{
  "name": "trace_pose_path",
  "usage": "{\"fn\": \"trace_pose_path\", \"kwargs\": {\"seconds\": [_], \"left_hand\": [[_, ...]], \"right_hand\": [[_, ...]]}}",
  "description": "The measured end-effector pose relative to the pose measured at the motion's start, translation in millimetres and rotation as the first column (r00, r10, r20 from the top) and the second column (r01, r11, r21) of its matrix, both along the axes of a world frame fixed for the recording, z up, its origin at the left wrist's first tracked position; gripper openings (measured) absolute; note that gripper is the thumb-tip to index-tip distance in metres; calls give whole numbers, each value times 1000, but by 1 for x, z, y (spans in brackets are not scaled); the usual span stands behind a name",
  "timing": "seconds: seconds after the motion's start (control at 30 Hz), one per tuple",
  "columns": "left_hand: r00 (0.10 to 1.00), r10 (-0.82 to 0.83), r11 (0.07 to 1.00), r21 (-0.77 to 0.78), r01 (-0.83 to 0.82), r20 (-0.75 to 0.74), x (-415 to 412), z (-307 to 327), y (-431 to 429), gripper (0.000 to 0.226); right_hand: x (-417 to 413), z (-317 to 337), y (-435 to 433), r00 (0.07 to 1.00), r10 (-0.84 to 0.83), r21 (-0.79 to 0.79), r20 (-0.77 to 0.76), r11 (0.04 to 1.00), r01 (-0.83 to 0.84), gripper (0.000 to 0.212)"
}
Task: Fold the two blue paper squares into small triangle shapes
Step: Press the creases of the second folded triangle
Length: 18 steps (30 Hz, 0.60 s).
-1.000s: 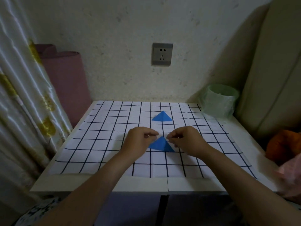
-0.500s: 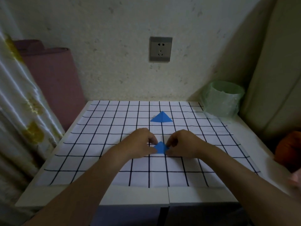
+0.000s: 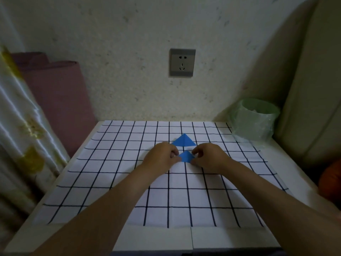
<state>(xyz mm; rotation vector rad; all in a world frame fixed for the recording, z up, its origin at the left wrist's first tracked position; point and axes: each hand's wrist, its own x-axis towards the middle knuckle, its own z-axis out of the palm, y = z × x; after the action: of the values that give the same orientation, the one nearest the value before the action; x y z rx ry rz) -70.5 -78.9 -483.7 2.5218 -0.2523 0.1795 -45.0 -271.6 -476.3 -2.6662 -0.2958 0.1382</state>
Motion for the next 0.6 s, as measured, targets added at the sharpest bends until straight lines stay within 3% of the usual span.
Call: {"fn": "trace_pose_path", "kwargs": {"seconds": [0.2, 0.6], "left_hand": [[997, -59, 997, 55, 57, 49, 10, -7, 12, 23], [996, 6, 999, -33, -3, 90, 8, -18, 14, 14]], "right_hand": [[10, -9, 1, 997, -19, 8, 75, 1000, 19, 27], [5, -17, 2, 982, -50, 65, 184, 997, 39, 25]]}}
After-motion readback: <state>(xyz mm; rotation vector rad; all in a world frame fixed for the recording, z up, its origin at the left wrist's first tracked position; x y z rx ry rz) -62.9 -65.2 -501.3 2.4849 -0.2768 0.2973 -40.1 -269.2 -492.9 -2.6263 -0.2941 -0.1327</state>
